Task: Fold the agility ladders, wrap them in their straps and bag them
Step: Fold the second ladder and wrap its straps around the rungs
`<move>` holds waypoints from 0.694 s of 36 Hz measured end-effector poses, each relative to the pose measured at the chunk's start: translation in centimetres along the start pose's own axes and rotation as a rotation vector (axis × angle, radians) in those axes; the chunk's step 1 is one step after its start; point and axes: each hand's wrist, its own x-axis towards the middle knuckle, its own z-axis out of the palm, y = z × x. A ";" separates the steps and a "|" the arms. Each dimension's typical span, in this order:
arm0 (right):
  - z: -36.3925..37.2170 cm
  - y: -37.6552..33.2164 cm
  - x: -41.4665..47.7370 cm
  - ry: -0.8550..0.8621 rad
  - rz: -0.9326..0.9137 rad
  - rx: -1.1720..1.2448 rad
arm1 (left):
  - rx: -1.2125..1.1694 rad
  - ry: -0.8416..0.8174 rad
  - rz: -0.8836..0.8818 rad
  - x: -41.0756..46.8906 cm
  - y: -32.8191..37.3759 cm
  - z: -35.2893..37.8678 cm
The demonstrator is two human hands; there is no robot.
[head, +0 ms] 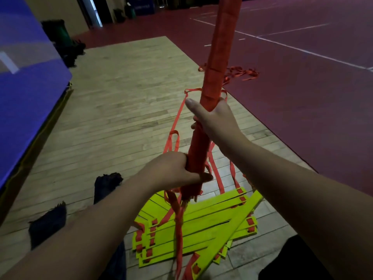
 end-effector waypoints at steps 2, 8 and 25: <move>-0.3 -0.4 0.0 -0.030 0.031 0.088 | -0.095 0.010 0.013 0.1 -0.5 -0.3; -1.7 -2.5 0.3 -0.287 0.139 0.661 | -0.612 -0.300 0.192 -0.8 -1.5 -1.9; -0.4 -0.6 -0.1 -0.074 0.059 0.160 | -0.128 -0.275 0.011 -0.4 -0.9 -1.3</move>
